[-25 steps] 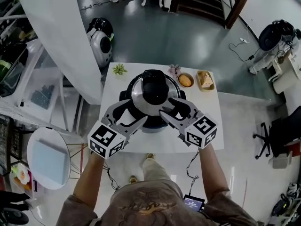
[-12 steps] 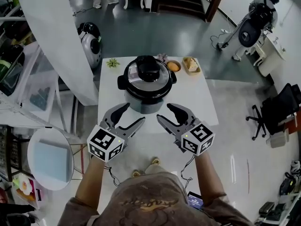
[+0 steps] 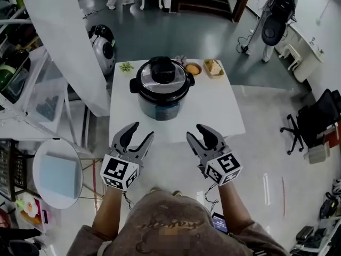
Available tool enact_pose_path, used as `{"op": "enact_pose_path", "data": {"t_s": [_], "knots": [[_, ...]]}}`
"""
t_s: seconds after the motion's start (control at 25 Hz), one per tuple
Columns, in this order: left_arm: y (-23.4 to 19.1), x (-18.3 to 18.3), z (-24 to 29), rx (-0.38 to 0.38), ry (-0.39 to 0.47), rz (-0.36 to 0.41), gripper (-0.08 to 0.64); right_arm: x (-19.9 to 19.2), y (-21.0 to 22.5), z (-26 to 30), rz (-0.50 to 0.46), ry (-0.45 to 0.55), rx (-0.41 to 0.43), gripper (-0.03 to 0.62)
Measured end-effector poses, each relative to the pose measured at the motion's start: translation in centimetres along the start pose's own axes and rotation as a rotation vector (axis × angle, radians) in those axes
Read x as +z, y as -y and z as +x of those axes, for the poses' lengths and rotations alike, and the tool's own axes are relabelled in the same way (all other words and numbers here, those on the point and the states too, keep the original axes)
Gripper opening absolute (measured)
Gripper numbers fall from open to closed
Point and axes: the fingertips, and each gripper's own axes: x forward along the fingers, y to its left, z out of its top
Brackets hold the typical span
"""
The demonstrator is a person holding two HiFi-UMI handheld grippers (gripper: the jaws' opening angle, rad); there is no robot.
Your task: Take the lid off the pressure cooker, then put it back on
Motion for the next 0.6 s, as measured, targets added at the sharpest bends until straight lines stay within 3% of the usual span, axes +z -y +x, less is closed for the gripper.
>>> {"op": "enact_pose_path", "data": {"t_s": [0.16, 0.36, 0.6], "knots": [[1.2, -1.4, -0.7, 0.049, 0.000, -0.050, 0.124, -1.7, 1.2, -2.8, 0.068, 0.015, -0.066, 0.115], [2.2, -3.5, -1.4, 0.109, -0.003, -0.052, 0.021, -4.3, 1.0, -4.0, 0.075, -0.001, -0.092, 0.051], [2.8, -5.5, -2.1, 0.159, -0.017, -0.078, 0.005, -6.9, 1.5, -4.8, 0.073, -0.023, -0.133, -0.002]]}}
